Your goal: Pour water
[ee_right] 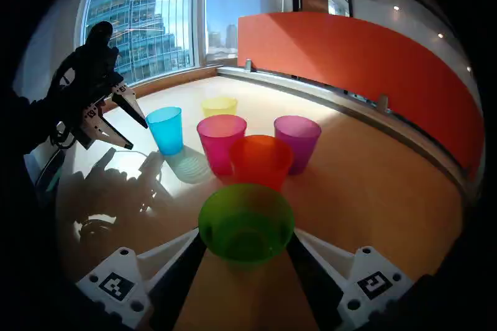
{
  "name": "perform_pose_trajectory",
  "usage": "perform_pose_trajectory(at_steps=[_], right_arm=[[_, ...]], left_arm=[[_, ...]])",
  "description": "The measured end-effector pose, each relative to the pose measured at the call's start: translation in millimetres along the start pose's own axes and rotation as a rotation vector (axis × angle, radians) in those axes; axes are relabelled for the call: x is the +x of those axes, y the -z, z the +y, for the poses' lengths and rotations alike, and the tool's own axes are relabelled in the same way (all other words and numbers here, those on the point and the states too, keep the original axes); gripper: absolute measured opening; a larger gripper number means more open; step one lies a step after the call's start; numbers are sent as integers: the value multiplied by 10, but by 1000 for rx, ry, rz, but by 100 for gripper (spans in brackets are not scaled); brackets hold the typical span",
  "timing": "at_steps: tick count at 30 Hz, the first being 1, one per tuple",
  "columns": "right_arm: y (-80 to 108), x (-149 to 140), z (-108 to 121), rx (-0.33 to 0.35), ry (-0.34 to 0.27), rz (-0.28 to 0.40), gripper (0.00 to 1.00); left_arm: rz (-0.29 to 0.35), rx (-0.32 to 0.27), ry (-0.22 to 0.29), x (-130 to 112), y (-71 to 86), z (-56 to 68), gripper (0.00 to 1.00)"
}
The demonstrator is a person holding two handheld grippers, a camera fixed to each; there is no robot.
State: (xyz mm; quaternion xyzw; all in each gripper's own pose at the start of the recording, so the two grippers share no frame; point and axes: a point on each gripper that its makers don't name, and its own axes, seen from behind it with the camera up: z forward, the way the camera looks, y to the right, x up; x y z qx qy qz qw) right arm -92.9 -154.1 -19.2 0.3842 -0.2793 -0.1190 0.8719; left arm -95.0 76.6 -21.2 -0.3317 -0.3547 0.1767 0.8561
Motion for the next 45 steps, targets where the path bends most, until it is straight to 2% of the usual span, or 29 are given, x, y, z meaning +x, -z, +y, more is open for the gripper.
perform_pose_trajectory(at_steps=[8,10,12,15,29,45], right_arm=[[17,-21,1,-11,4,-5,89],[24,-46,8,-19,4,-11,92],[34,-70,19,-27,4,-16,100],[65,-81,41,-44,2,-18,100],[437,-99,50,-92,-8,12,100],[863,98,23,-176,-40,124,100]], left_arm=[[4,-1,2,-3,35,25,85],[5,-1,2,-7,49,37,85],[5,0,3,-11,63,44,85],[7,7,7,-21,85,43,85],[44,48,34,5,282,44,85],[152,122,92,125,567,82,84]])
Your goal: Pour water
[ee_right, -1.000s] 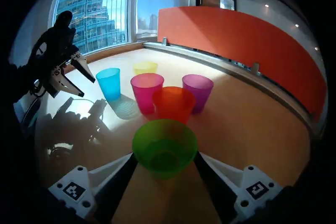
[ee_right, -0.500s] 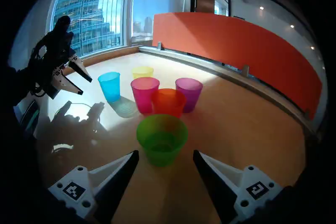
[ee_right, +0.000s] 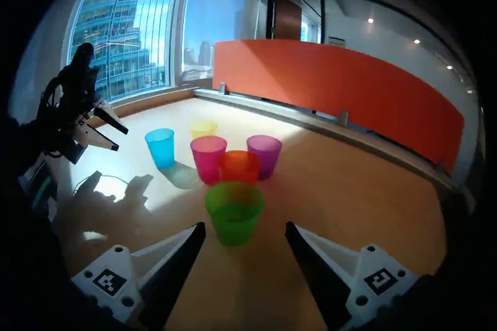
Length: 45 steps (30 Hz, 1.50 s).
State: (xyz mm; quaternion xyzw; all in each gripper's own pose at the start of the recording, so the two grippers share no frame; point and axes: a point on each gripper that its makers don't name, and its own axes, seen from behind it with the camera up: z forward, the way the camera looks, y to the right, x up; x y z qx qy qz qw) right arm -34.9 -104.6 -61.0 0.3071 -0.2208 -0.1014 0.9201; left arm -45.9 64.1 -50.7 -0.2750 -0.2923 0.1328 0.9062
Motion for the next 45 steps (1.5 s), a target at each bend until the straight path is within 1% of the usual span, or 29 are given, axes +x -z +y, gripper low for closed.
perform_pose_trajectory(at_steps=[3,6,9,12,18,23,26,31,38,41,45], right_arm=[[54,88,19,-24,-11,29,100],[109,207,57,-59,-26,70,100],[156,327,124,-107,-39,116,100],[194,424,196,-157,-42,160,100],[254,566,330,-258,-46,229,100],[296,699,373,-310,-52,292,100],[321,785,432,-339,-76,336,100],[382,863,564,-400,-128,400,100],[495,847,699,-470,-179,466,100],[561,846,764,-508,-183,490,100],[641,869,819,-554,-169,517,100]], left_arm=[[35,28,13,61,42,-20,84],[85,69,25,159,82,-79,84],[144,117,37,271,120,-153,85],[196,149,49,354,139,-188,84],[293,216,39,504,204,-229,84],[368,301,28,617,320,-323,84],[402,344,33,678,388,-353,85],[457,397,79,742,454,-378,85],[523,456,181,765,520,-446,85],[544,480,219,753,550,-490,84],[566,513,248,738,582,-537,85]])
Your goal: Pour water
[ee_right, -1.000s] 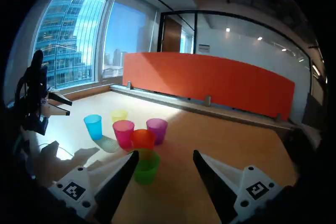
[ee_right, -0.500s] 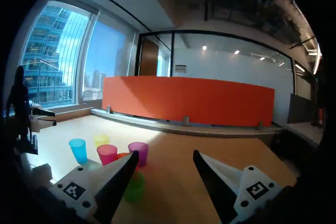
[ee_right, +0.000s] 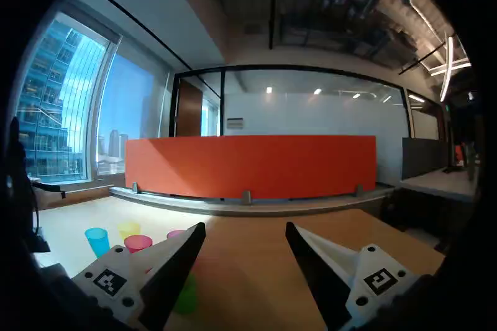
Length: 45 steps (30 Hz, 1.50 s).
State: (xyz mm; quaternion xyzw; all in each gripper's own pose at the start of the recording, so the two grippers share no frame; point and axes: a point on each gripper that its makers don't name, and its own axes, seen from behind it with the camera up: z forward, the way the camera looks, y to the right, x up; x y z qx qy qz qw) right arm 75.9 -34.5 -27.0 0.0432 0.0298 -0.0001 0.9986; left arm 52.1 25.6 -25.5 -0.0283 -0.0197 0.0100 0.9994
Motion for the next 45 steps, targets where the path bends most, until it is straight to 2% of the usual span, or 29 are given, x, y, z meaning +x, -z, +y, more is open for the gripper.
perform_pose_trajectory(at_steps=[8,14,21,35,45], right_arm=[[30,82,132,-64,-9,25,100],[23,70,158,-71,-25,16,100],[-7,117,122,-74,-5,26,100],[0,95,186,-111,-14,26,100],[9,43,195,-123,-14,13,100]], left_arm=[[14,35,4,5,-8,-4,85],[30,44,3,9,-49,36,85],[35,44,18,-83,-128,51,85],[47,58,42,-274,-183,-159,85],[58,55,7,-354,-196,-204,85]])
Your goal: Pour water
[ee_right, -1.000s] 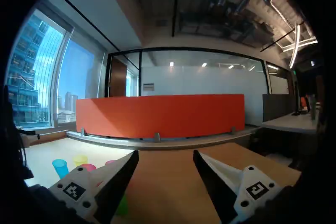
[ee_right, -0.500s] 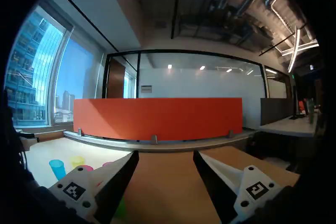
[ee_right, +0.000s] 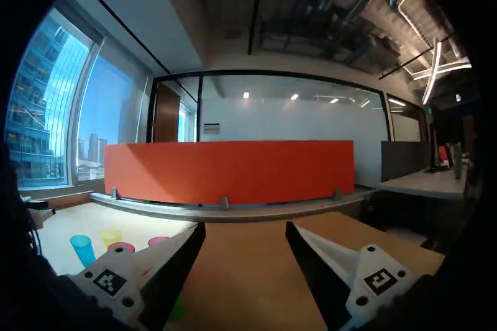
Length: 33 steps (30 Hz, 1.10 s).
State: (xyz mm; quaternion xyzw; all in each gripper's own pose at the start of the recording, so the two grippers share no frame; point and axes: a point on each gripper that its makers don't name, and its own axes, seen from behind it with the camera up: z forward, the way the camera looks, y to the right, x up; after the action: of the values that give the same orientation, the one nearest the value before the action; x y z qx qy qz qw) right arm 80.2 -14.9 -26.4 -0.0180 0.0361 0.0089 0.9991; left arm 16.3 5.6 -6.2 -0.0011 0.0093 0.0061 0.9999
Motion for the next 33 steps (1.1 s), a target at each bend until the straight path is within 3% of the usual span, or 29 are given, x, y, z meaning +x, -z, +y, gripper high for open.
perform_pose_trajectory(at_steps=[33], right_arm=[[-2,71,-3,-4,0,10,100]], left_arm=[[-18,-12,14,-159,-44,-14,85]])
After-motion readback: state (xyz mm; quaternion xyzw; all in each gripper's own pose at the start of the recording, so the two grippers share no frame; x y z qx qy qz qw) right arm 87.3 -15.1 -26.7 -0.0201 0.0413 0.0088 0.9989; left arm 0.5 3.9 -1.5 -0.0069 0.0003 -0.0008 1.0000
